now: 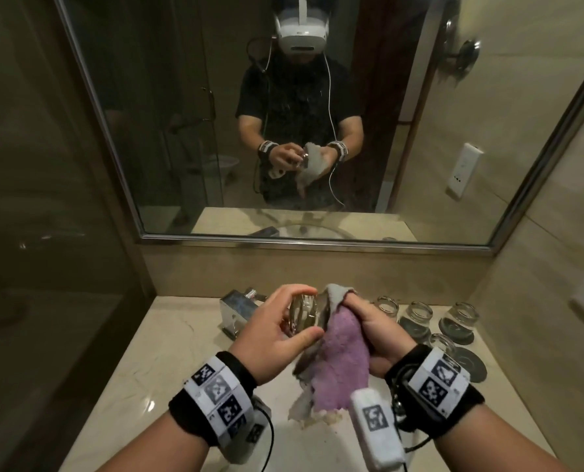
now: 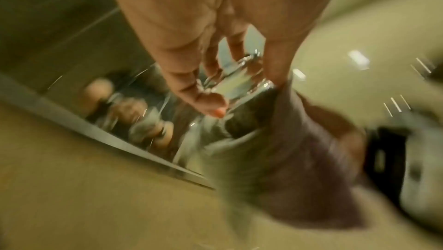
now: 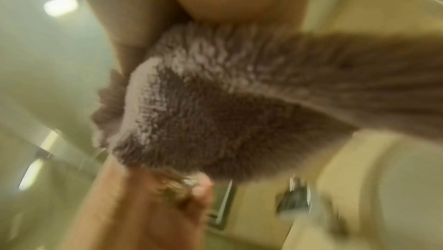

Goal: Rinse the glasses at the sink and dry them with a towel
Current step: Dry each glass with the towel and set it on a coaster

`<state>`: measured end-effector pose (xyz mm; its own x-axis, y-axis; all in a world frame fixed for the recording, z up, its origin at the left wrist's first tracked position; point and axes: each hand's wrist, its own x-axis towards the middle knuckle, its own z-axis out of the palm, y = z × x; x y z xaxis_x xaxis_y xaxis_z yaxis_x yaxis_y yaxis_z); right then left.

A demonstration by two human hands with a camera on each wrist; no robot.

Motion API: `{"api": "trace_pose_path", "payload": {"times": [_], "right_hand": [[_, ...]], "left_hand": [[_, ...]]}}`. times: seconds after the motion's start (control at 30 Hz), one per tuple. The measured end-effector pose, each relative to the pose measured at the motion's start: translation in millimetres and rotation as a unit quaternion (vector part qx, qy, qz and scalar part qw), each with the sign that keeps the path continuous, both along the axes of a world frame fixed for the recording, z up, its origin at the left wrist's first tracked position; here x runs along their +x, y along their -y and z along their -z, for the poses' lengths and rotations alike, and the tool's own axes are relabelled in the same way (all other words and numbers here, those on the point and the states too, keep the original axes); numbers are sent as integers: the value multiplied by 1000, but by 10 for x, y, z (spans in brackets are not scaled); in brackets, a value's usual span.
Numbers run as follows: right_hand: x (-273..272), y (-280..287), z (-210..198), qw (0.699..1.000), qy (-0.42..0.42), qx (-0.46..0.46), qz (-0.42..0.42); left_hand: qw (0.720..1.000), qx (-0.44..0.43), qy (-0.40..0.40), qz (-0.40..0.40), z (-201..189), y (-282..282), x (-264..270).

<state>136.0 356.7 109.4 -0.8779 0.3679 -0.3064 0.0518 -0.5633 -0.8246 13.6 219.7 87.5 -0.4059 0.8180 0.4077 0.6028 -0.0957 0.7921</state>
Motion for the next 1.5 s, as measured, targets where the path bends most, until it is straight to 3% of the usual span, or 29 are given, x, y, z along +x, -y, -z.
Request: {"api": "trace_pose_path", "payload": {"times": [0.1, 0.13, 0.17, 0.2, 0.3, 0.33, 0.37, 0.43, 0.5, 0.53, 0.57, 0.6, 0.67, 0.7, 0.77, 0.8, 0.87, 0.93, 0.97, 1.03, 1.1, 1.13, 1.2, 1.3, 1.33, 1.37, 1.43, 1.47, 1.5], "right_hand": [[19, -26, -39, 985, -47, 158, 52], [32, -15, -36, 979, -53, 190, 58], [52, 27, -59, 976, -66, 202, 48], [58, 36, -34, 976, -68, 202, 38], [-4, 0, -24, 987, -30, 148, 46], [-21, -30, 9, 994, -21, 101, 28], [-25, -28, 7, 997, -16, 70, 10], [-11, -33, 16, 993, -33, 106, 35], [19, -22, 13, 979, -58, 184, 63], [31, -10, 27, 975, -55, 210, 55], [34, 12, 52, 973, -57, 217, 46], [21, 5, 89, 979, -48, 194, 46], [-16, 1, 93, 994, -33, 98, 47], [-18, -16, 110, 999, -27, 30, 29], [1, -20, 140, 1000, -18, -21, 7], [8, -33, 155, 999, -28, 13, 20], [33, -27, 142, 981, -44, 168, 85], [59, 1, 154, 960, -53, 259, 87], [62, 14, 178, 961, -58, 259, 71], [40, -2, 193, 980, -55, 184, 45], [32, -16, 240, 997, -68, 23, -6], [33, -13, 265, 998, -63, -26, 4], [35, -3, 273, 996, -75, -17, 47], [52, 36, 185, 969, -86, 192, 128], [52, 73, 165, 964, -99, 211, 123], [49, 95, 171, 967, -101, 200, 119], [11, 64, 177, 977, -87, 150, 124], [0, 39, 193, 987, -86, 98, 97], [11, 27, 208, 994, -71, 43, 73]], "left_hand": [[971, -57, 232, 6, -23, -11, -25], [955, -69, 288, 11, -7, -27, -49], [953, -75, 294, 16, -9, -39, -56], [964, -71, 257, 13, -7, -40, -50], [1000, -14, 14, 1, 12, -12, -54], [999, 0, -37, 3, 34, -1, -62], [999, 0, -34, 5, 51, -1, -63], [996, -27, 80, -4, 29, -7, -53], [966, -44, 257, -4, 0, -38, -61], [957, -43, 287, 1, -19, -45, -64], [964, -34, 265, 5, -42, -37, -52], [981, -24, 193, 6, -63, -16, -30], [1000, 6, -10, 19, -41, 2, -15], [997, 16, -65, 33, -7, 2, -17], [999, -12, -4, 41, 10, -8, -6], [996, -28, 73, 36, -6, -18, 7], [976, -47, 210, 23, -23, -48, 31], [968, -57, 243, 12, -9, -86, 21], [976, -56, 212, 10, -16, -88, 32], [997, -39, 67, 20, 4, -78, 3], [994, -24, -94, 46, -2, -59, -19], [993, -28, -106, 46, 6, -61, -23], [999, -52, 5, 11, -2, -71, -1], [957, -60, 285, -19, -17, -139, 20], [953, -55, 298, -13, -19, -146, 25], [965, -55, 256, -5, -43, -128, 51], [996, -53, 67, 10, -61, -72, 77], [999, -49, -9, 15, -52, -51, 73], [998, -48, -35, 17, -34, -44, 65]]}}
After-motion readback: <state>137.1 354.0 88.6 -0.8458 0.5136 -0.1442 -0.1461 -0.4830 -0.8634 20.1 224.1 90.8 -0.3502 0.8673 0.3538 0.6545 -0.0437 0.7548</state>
